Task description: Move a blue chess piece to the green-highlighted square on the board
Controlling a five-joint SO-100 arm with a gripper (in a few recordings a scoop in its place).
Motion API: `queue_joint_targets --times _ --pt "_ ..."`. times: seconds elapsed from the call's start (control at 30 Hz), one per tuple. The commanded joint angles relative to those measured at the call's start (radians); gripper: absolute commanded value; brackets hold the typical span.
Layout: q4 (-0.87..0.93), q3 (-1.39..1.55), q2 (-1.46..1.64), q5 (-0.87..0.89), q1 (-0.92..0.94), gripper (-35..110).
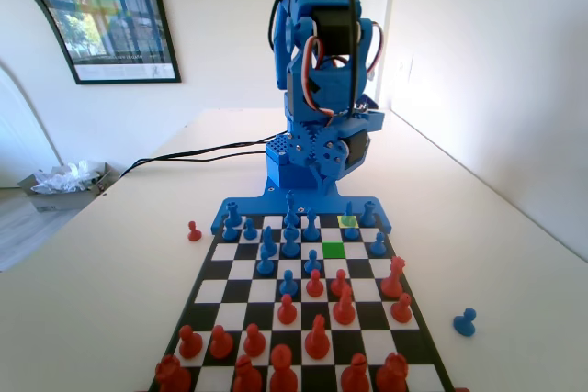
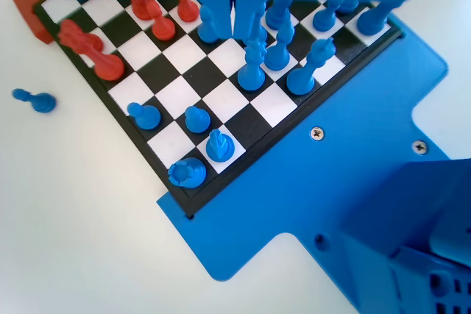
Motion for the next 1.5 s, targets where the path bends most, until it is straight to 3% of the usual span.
queue_joint_targets --times 0.0,0.93,1.47 --pt "0.031 -0.094 0.028 0.002 -0.014 1" --pt "0.037 0.005 0.104 0.081 -0.212 1" --pt "-0.126 0.15 0.094 0.044 -0.238 1"
